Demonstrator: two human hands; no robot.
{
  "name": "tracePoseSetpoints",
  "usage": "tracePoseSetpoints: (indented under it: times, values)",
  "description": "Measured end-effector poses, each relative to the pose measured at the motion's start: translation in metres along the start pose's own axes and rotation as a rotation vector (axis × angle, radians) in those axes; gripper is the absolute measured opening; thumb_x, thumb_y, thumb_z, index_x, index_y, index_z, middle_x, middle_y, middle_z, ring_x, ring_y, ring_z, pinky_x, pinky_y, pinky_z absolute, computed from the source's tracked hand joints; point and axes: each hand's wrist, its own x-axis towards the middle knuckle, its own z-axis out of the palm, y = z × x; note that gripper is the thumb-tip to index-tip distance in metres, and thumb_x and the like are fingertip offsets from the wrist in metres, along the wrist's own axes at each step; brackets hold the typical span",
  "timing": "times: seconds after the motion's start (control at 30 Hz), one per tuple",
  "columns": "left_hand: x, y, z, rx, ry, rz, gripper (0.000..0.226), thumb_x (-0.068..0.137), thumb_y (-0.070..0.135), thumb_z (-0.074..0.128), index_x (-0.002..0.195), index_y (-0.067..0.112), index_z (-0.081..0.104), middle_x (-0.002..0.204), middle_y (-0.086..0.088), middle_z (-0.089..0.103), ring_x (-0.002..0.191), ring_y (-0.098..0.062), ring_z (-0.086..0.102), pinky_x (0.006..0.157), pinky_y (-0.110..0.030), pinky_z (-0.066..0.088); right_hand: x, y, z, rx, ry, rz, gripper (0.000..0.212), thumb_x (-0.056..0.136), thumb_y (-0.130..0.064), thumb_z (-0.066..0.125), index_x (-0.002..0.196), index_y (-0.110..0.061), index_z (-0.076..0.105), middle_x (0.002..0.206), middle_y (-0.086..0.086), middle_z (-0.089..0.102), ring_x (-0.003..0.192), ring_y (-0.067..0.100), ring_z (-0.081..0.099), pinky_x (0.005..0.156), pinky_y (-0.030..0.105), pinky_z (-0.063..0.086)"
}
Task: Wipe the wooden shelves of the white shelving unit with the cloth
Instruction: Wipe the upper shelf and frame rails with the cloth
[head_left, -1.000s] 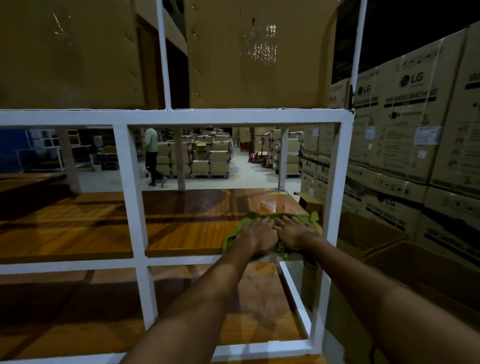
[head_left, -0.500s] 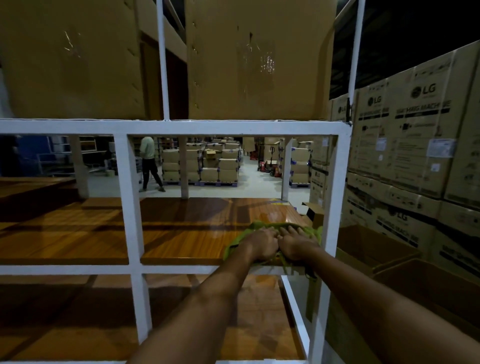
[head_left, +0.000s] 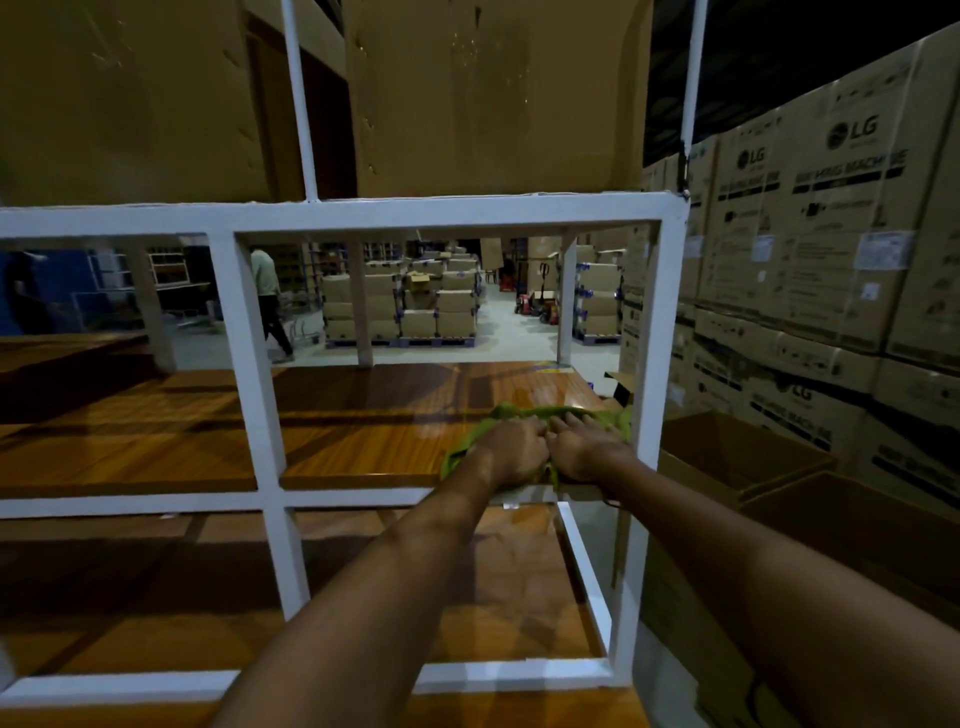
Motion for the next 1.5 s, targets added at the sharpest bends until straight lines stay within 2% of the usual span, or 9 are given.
tracePoseSetpoints:
  times: [0.27, 0.5, 0.6, 0.73, 0.83, 0.97, 1.13, 1.3, 1.5]
  values:
    - [-0.044, -0.009, 0.014, 0.217, 0.12, 0.098, 0.053, 0.103, 0.042, 0.024, 0.145, 0.017, 0.044, 0.153, -0.007, 0.041, 0.14, -0.026, 0.037, 0.115, -0.042, 0.028, -0.054, 0.007, 0.015, -0.041, 0.254, -0.18, 0.054, 0.105, -0.045, 0.014, 0.152, -0.026, 0.032, 0.16, 0.002, 0.031, 0.148, 0.021, 0.026, 0.117, 0.044, 0.027]
    - [-0.04, -0.041, -0.003, 0.083, 0.129, 0.112, 0.047, 0.101, 0.043, 0.031, 0.134, 0.023, 0.057, 0.141, -0.005, 0.055, 0.128, -0.023, 0.051, 0.107, -0.04, 0.04, -0.024, -0.032, 0.006, 0.044, 0.185, -0.056, 0.07, 0.087, -0.053, 0.005, 0.122, -0.022, 0.057, 0.14, 0.01, 0.052, 0.13, 0.031, 0.045, 0.107, 0.051, 0.036]
    - [-0.045, -0.069, -0.014, 0.111, 0.123, 0.098, 0.044, 0.102, 0.039, 0.03, 0.134, 0.026, 0.058, 0.14, -0.003, 0.057, 0.128, -0.023, 0.05, 0.109, -0.037, 0.036, -0.02, -0.064, 0.008, 0.046, 0.178, -0.063, 0.052, 0.1, -0.047, 0.02, 0.126, -0.022, 0.058, 0.141, 0.007, 0.052, 0.131, 0.031, 0.046, 0.106, 0.049, 0.037]
    - [-0.071, -0.09, -0.014, 0.17, 0.224, 0.036, 0.047, 0.105, 0.041, 0.026, 0.142, 0.025, 0.05, 0.149, -0.003, 0.048, 0.137, -0.02, 0.041, 0.113, -0.031, 0.024, -0.039, -0.093, 0.02, 0.064, 0.338, -0.138, 0.044, 0.102, -0.041, 0.027, 0.111, -0.022, 0.065, 0.125, 0.006, 0.063, 0.118, 0.027, 0.056, 0.096, 0.041, 0.043]
    - [-0.091, -0.091, -0.001, 0.301, 0.248, 0.037, 0.053, 0.103, 0.049, 0.024, 0.146, 0.027, 0.043, 0.154, -0.002, 0.041, 0.141, -0.024, 0.036, 0.115, -0.038, 0.023, -0.057, -0.082, 0.03, 0.037, 0.393, -0.293, 0.048, 0.104, -0.044, 0.022, 0.128, -0.024, 0.058, 0.138, 0.004, 0.057, 0.131, 0.025, 0.048, 0.107, 0.042, 0.034]
    - [-0.097, -0.076, 0.012, 0.473, 0.272, 0.114, 0.055, 0.099, 0.052, 0.032, 0.148, 0.028, 0.037, 0.151, -0.005, 0.044, 0.133, -0.031, 0.045, 0.104, -0.044, 0.038, -0.073, -0.043, 0.033, -0.108, 0.359, -0.347, 0.057, 0.103, -0.049, 0.015, 0.15, -0.024, 0.035, 0.158, 0.001, 0.035, 0.146, 0.023, 0.029, 0.119, 0.045, 0.018]
    - [-0.07, -0.048, 0.007, 0.45, 0.201, 0.152, 0.051, 0.101, 0.044, 0.041, 0.149, 0.026, 0.037, 0.153, -0.003, 0.041, 0.134, -0.028, 0.042, 0.105, -0.041, 0.037, -0.049, -0.013, 0.025, -0.068, 0.336, -0.25, 0.054, 0.104, -0.052, 0.019, 0.145, -0.027, 0.043, 0.154, 0.0, 0.042, 0.144, 0.02, 0.033, 0.115, 0.045, 0.03]
    - [-0.076, -0.053, 0.005, 0.4, 0.225, 0.145, 0.051, 0.099, 0.044, 0.046, 0.144, 0.021, 0.045, 0.15, -0.006, 0.045, 0.131, -0.029, 0.046, 0.105, -0.04, 0.036, -0.042, -0.049, 0.03, -0.03, 0.372, -0.133, 0.054, 0.104, -0.048, 0.017, 0.139, -0.026, 0.051, 0.152, 0.002, 0.045, 0.142, 0.023, 0.036, 0.113, 0.045, 0.029]
    - [-0.104, -0.092, -0.011, 0.406, 0.163, 0.029, 0.054, 0.101, 0.048, 0.038, 0.152, 0.033, 0.028, 0.16, -0.001, 0.028, 0.145, -0.029, 0.027, 0.115, -0.043, 0.023, -0.064, -0.069, 0.037, -0.102, 0.385, -0.332, 0.053, 0.104, -0.048, 0.022, 0.145, -0.023, 0.043, 0.153, 0.004, 0.043, 0.141, 0.027, 0.036, 0.112, 0.045, 0.026]
